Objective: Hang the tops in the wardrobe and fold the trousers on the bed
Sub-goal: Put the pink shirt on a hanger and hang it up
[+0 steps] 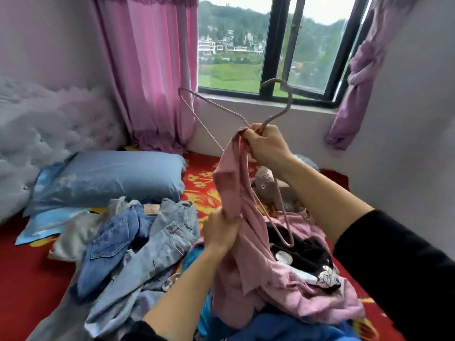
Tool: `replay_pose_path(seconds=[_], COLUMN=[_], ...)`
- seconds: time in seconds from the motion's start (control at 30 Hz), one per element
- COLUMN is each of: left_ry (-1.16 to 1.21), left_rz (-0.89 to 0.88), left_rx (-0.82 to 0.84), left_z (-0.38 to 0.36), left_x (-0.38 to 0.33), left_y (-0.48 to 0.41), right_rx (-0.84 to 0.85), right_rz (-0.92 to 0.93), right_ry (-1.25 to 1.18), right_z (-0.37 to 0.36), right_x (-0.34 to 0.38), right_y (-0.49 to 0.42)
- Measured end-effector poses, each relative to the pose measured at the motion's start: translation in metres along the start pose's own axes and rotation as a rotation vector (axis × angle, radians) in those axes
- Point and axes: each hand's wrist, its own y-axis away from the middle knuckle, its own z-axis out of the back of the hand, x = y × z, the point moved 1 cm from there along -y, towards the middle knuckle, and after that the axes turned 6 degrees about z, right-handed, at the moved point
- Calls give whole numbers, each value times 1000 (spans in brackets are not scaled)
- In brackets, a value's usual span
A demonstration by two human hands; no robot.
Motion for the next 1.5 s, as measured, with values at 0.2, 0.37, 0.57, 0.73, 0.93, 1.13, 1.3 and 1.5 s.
replay_pose_path(seconds=[0.2, 0.37, 0.57, 0.73, 0.93, 1.13, 1.3, 1.5], left_ry=[319, 526, -334, -915, -631, 413, 335, 280], left_rz=[-7, -301, -442, -265, -61, -190, 101, 81], left_rx=[172, 73, 436, 14, -187, -92, 280, 257], left_z=[-1, 74, 152, 132, 123, 161, 154, 115], left_x=[-16, -124, -216, -162, -78, -142, -108, -97], left_y=[-25, -54, -61, -82, -97, -105, -110, -104], right_rx=[-304, -567, -820, -790, -912, -1060, -859, -527], right_rz=[-2, -10, 29, 36, -57, 2, -103, -407], right_ry=[111, 128, 204, 347, 341, 298, 428, 356], right_z=[69, 127, 172, 157, 168, 191, 194, 162], right_x=[-4, -9, -12, -26, -22, -17, -56, -118], right_y=[-10, -11, -19, -9, -4, -1, 12, 34])
